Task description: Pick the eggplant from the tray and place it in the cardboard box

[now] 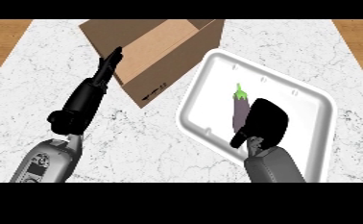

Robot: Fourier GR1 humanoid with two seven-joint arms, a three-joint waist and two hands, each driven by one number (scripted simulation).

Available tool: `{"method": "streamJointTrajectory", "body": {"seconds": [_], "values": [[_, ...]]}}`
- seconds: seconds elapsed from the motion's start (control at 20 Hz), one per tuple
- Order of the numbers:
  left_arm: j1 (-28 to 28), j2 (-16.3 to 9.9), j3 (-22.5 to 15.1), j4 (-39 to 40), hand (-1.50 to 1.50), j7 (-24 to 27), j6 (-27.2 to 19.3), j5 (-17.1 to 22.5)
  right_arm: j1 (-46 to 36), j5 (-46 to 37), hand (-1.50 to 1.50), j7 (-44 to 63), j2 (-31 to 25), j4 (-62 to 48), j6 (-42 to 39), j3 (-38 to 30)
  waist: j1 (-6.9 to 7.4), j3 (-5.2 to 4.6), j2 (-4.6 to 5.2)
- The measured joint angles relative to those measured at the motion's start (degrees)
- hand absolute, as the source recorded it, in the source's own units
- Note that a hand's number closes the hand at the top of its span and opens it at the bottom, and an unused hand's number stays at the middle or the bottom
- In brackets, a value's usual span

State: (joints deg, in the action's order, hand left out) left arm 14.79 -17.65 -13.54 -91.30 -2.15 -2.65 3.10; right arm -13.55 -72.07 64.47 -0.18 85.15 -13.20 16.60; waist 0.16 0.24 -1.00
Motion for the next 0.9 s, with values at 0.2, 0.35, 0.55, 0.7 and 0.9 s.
{"method": "streamJointTrajectory", "body": {"seconds": [0.2, 0.35, 0.55, 0.7, 0.9], "values": [[1.1, 0.6, -0.5, 0.5, 0.0, 0.7, 0.6, -0.4, -3.3, 1.8, 1.5, -12.1, -0.5, -0.9, -3.7, 7.1, 1.64, -0.03, 0.5], [2.1, 1.2, -1.3, 0.4, 0.0, 0.6, 1.4, -0.3, -6.6, 4.5, 1.5, -24.0, -0.3, -0.4, -6.4, 15.6, 4.7, 0.09, 1.34], [2.5, 1.7, -1.8, 0.4, 0.0, 0.2, 1.5, -0.6, -11.5, 8.0, 1.5, -40.0, -1.7, 0.6, -6.7, 22.7, 4.89, 0.2, 1.53], [2.3, 1.5, -1.1, 0.9, 0.0, -0.1, 1.3, -0.9, -14.7, 9.2, 1.5, -50.5, -4.5, 1.1, -3.1, 24.1, 3.38, 0.22, 1.3], [1.8, 1.7, -0.4, 0.8, 0.0, -0.5, 1.0, -1.3, -17.9, 11.3, 1.5, -60.4, -7.2, 2.3, 0.9, 21.8, 1.61, 0.19, 0.91]]}}
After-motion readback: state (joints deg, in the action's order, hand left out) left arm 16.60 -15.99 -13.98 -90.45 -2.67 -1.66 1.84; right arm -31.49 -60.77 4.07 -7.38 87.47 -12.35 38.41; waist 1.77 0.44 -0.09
